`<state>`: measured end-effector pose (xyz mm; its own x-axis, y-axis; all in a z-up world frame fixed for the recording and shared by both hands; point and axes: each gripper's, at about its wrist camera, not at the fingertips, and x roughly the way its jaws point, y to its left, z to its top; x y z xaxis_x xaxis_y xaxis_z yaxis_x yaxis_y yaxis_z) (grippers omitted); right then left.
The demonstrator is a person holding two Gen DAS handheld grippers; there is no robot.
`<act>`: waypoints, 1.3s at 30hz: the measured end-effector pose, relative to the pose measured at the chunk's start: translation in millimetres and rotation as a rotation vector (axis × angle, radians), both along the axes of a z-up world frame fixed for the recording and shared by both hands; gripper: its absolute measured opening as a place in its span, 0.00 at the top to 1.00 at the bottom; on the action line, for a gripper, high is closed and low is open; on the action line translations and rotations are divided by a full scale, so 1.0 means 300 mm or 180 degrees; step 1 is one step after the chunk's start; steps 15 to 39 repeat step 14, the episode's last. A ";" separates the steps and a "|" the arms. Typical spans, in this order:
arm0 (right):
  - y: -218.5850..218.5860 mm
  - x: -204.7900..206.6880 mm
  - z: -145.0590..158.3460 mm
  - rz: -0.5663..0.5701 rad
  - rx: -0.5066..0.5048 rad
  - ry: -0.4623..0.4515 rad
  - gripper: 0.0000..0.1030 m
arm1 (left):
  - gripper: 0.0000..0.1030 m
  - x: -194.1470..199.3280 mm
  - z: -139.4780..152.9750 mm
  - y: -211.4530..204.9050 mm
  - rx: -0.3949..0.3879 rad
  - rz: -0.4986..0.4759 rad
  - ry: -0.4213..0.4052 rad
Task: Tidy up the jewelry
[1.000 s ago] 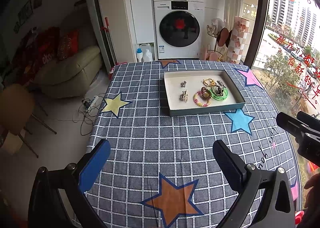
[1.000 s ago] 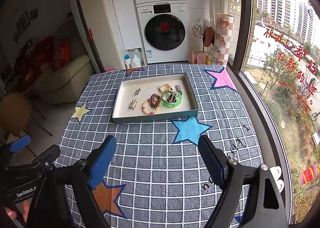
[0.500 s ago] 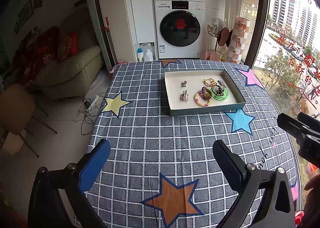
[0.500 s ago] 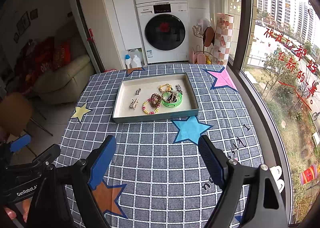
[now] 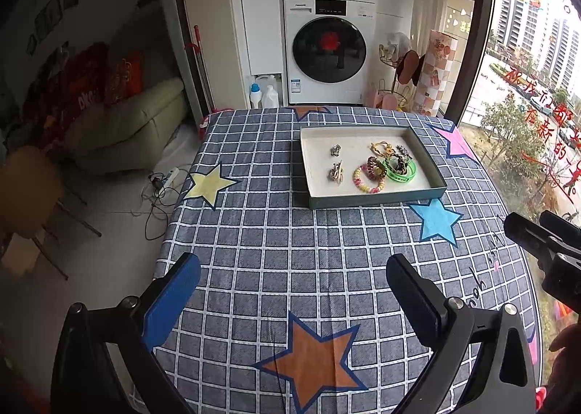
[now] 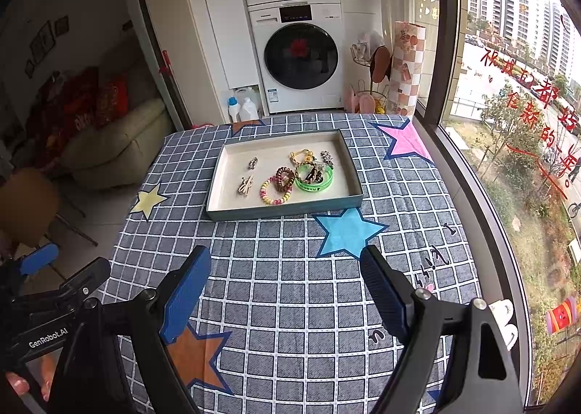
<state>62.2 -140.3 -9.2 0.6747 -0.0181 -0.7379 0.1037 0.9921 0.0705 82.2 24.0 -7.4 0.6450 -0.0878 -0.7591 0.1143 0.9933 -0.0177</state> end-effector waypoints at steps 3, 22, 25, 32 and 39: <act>0.003 -0.001 0.000 -0.0005 0.0000 -0.0001 0.16 | 0.00 0.000 -0.001 -0.002 0.0014 0.0002 -0.0003; 0.005 -0.003 -0.003 -0.0008 0.0011 0.0013 0.16 | 0.00 -0.003 -0.005 -0.012 0.0051 -0.0024 -0.0003; 0.005 -0.003 -0.003 -0.0008 0.0011 0.0013 0.16 | 0.00 -0.003 -0.005 -0.012 0.0051 -0.0024 -0.0003; 0.005 -0.003 -0.003 -0.0008 0.0011 0.0013 0.16 | 0.00 -0.003 -0.005 -0.012 0.0051 -0.0024 -0.0003; 0.005 -0.003 -0.003 -0.0008 0.0011 0.0013 0.16 | 0.00 -0.003 -0.005 -0.012 0.0051 -0.0024 -0.0003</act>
